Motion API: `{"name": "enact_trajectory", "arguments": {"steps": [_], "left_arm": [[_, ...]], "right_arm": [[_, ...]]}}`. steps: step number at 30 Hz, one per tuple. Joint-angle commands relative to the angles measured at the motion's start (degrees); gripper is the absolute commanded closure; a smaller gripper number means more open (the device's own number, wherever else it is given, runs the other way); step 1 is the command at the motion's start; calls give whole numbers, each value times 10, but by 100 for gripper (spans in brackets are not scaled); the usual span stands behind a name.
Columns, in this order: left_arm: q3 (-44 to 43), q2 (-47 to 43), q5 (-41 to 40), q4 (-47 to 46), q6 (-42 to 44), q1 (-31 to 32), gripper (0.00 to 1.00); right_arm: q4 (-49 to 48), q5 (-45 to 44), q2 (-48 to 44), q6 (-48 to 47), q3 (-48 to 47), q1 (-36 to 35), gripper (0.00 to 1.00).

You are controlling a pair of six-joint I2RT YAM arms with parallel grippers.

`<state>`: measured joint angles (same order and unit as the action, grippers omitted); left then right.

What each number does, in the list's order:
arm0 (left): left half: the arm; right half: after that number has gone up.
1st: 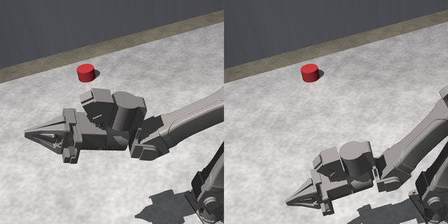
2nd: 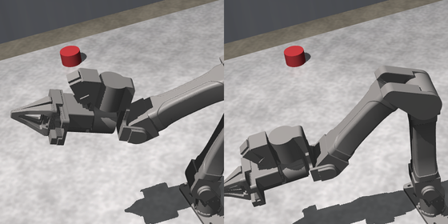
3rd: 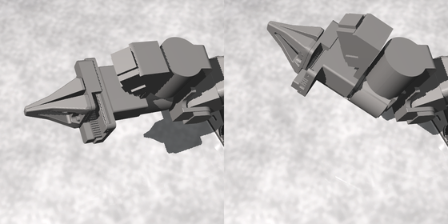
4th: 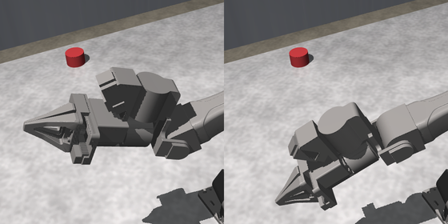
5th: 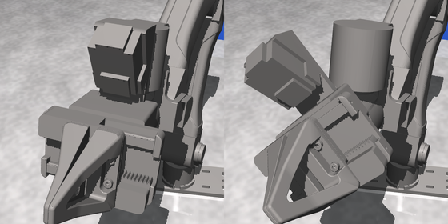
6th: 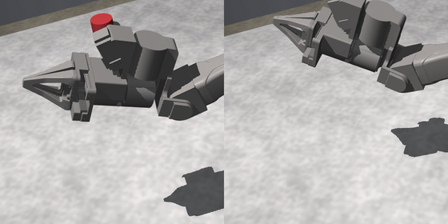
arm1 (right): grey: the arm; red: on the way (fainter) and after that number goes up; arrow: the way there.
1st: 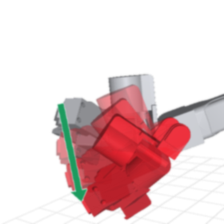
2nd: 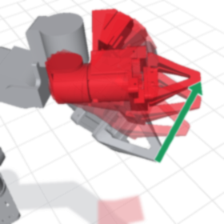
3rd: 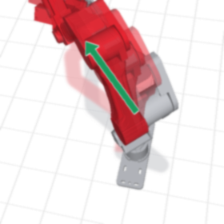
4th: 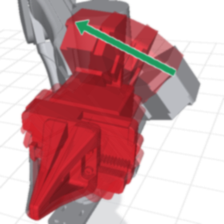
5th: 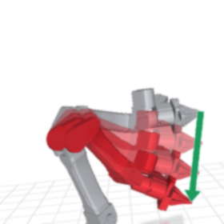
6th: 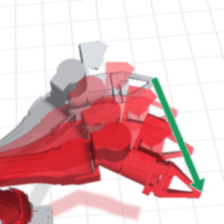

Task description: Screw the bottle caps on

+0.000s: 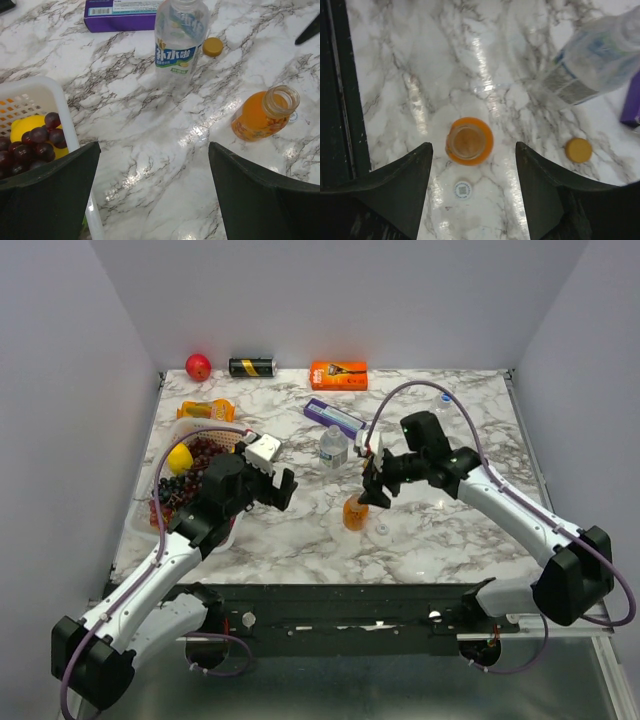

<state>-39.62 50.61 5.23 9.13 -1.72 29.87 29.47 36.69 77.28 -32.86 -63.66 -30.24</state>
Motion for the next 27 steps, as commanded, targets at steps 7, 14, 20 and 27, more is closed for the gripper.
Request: {"name": "enact_trajectory", "arguments": {"steps": [7,14,20,27], "left_arm": [[30,-56,37,5,-38,-61,2],[33,-65,43,5,-37,-71,2],[41,-64,67,0,-27,-72,2],[39,-46,118,-2,-10,-72,2]], "right_arm": [[-20,-43,61,-3,6,-53,22],[-29,-108,96,-2,5,-76,25],[-30,-135,96,10,6,-76,37],[-31,-127,91,19,10,-76,62]]}}
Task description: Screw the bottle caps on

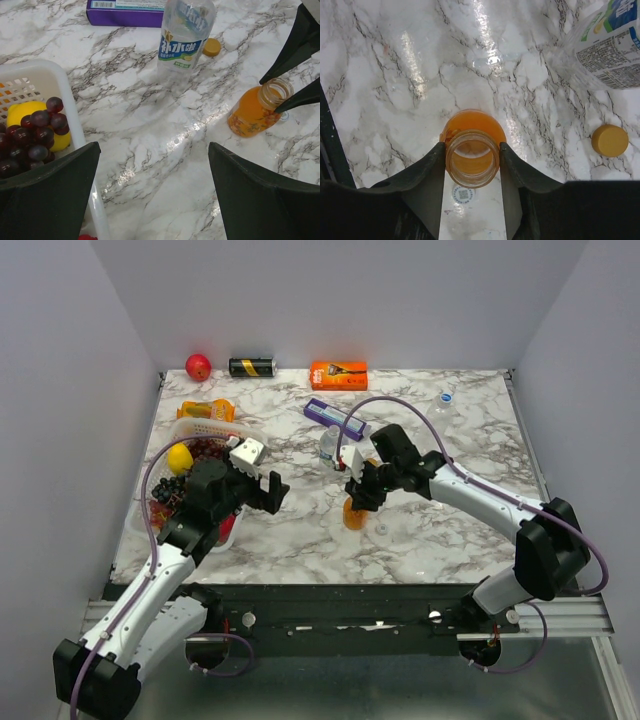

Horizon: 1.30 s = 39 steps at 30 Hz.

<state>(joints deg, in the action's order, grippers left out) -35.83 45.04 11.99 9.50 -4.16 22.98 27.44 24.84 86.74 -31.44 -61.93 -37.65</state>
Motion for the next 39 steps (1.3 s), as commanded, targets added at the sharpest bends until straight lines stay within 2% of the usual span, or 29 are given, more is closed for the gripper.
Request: {"name": "enact_trajectory", "arguments": {"steps": [1,3,5,9,11,13,16,19,26,39], "left_arm": [[1,20,65,-4,18,-3,2],[1,30,138,-4,38,-2,1],[9,37,214,-11,62,3,1],[37,34,272,-34,104,33,1],[44,32,249,-64,103,66,1],[55,29,176,-108,90,89,1],[79,19,63,-186,46,123,1],[68,42,99,-200,43,128,1],[58,83,117,-226,19,145,1],[38,135,122,-268,4,160,3]], "right_arm": [[-4,-7,-6,-1,-11,-1,66],[9,3,-15,-6,-32,-1,75],[30,14,-33,3,-54,-1,79],[54,69,-59,46,-107,-1,84],[55,85,-55,92,-134,-1,87],[58,89,-47,141,-151,-1,93],[44,113,-46,178,-165,-1,95],[38,121,-43,194,-173,-1,95],[24,131,-33,219,-188,-1,95],[18,151,-22,234,-186,-6,95]]}}
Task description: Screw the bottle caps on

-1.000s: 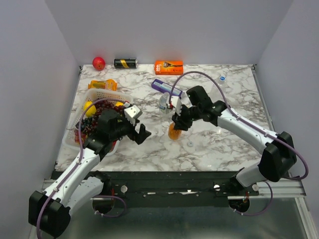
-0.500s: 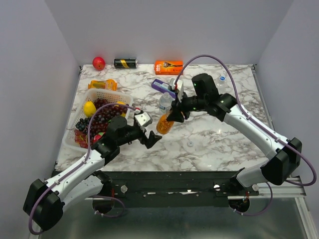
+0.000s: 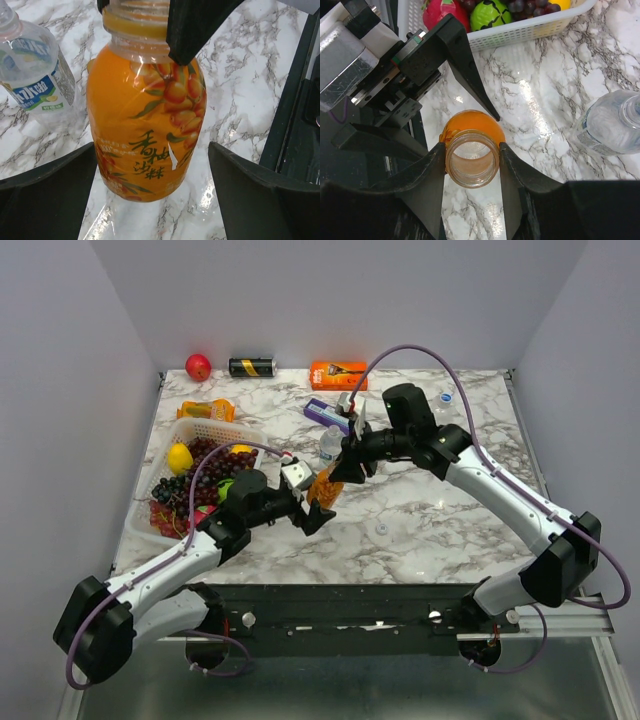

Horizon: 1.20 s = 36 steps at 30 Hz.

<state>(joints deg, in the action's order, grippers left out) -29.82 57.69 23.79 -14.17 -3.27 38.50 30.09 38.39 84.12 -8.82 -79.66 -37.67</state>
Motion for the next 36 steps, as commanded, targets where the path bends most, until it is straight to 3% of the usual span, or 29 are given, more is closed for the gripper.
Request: {"name": "enact_trajectory", "arguments": {"steps": [1,10,16,21,22,24,25,26,28,30,31,33,36], "left_arm": [[-23,10,6,-32,-5,4,5],[-18,17,35,-35,-10,4,19],[-14,21,22,-47,-24,5,19],[-10,24,22,-52,-25,5,34],[-9,24,22,-52,-25,5,43],[-7,21,19,-51,-24,4,51],[-7,20,16,-46,-22,4,57],[-6,14,9,-34,-20,4,58],[-3,3,1,-17,-9,4,60],[-1,-15,-8,19,3,3,71],[1,-21,-14,33,9,4,84],[6,-45,-29,65,17,3,97],[23,-91,-44,84,29,4,100]], "right_arm": [[-9,14,3,7,-7,-6,95],[-16,17,10,11,-6,-12,95],[-18,19,18,13,-11,-17,94],[-17,17,23,13,-16,-19,94],[-16,18,22,13,-16,-19,93],[-6,15,22,7,-23,-19,83],[16,11,17,-17,-37,-20,62],[31,-8,11,-40,-49,-18,54],[96,-25,-3,-133,-81,-7,46],[141,-19,-24,-196,-90,13,43],[175,-17,-31,-227,-88,35,41],[203,-25,-38,-302,-70,59,39],[229,-42,-18,-370,-32,107,37]]}}
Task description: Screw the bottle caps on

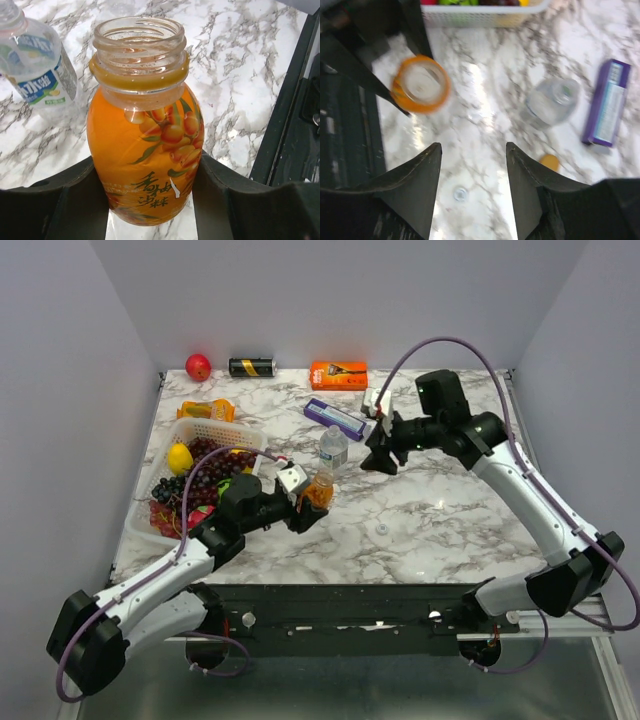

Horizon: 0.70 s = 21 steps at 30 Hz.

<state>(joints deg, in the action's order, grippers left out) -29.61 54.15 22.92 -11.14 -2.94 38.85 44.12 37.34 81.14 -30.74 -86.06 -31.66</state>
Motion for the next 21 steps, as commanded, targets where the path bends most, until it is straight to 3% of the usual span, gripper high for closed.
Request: {"name": "enact_trajectory", "arguments": {"steps": [1,5,11,21], "left_arm": [[26,-66,-46,57,42,1,100],[10,-84,-67,108,59,1,100],[-6,-92,-79,142,65,1,100],[-27,-77,-90,157,64,-5,100]], "right_arm": [[82,-38,23,-164,41,64,34],[38,-82,82,-194,67,81,28],[-17,-111,203,-166,18,92,28],[-76,-119,297,-118,-16,97,27]]}}
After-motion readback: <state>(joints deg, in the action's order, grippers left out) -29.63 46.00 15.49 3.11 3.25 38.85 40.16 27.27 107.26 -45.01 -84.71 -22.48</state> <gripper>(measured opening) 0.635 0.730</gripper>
